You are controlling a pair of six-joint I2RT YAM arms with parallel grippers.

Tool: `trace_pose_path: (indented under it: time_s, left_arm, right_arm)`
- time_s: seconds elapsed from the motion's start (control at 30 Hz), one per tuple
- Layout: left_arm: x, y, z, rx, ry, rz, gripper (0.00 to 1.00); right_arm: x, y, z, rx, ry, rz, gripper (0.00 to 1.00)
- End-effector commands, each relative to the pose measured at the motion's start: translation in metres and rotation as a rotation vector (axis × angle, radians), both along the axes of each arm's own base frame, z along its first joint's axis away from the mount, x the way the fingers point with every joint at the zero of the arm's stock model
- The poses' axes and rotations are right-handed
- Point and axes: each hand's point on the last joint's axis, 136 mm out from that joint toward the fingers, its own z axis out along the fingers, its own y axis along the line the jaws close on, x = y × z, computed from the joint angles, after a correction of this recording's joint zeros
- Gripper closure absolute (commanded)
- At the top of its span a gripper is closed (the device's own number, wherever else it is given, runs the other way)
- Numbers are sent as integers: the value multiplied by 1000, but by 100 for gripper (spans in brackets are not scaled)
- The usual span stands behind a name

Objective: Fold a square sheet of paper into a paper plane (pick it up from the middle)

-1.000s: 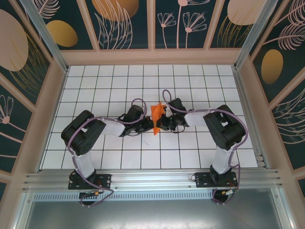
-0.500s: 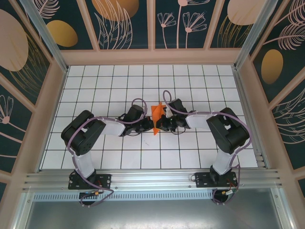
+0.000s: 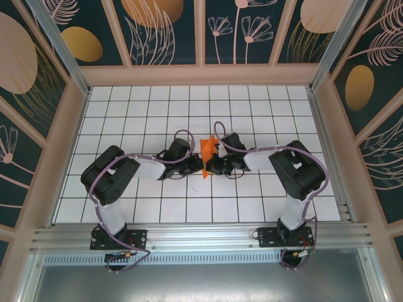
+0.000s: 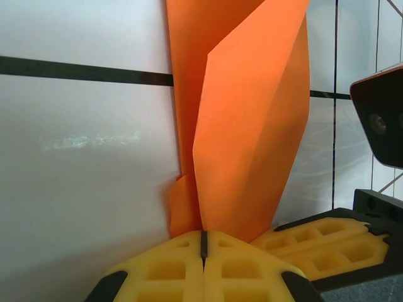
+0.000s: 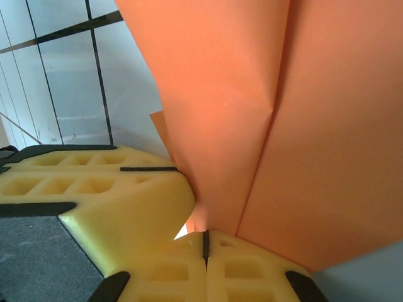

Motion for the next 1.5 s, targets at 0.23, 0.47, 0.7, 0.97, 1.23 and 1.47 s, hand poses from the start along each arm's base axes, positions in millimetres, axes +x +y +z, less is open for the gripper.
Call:
trace_pose_path:
  time_s: [0.23, 0.47, 0.7, 0.97, 1.23, 1.47]
  left_arm:
    - [-8, 47, -55, 239, 69, 81, 100]
    - [-7, 45, -54, 232, 66, 81, 100]
    - [-8, 45, -55, 233, 69, 79, 100]
    - [-8, 46, -56, 237, 71, 79, 100]
    - [-8, 47, -55, 239, 68, 78, 100]
    - [-7, 46, -54, 235, 65, 78, 100]
  right_arm:
    - [-20, 1, 15, 19, -7, 18, 98]
    - [-19, 8, 8, 31, 6, 20, 98]
    - [-29, -8, -28, -106, 62, 8, 99]
    - [-29, -1, -12, -71, 27, 28, 98]
    - [-24, 8, 20, 10, -22, 22, 98]
    - [-32, 10, -4, -18, 32, 30, 98]
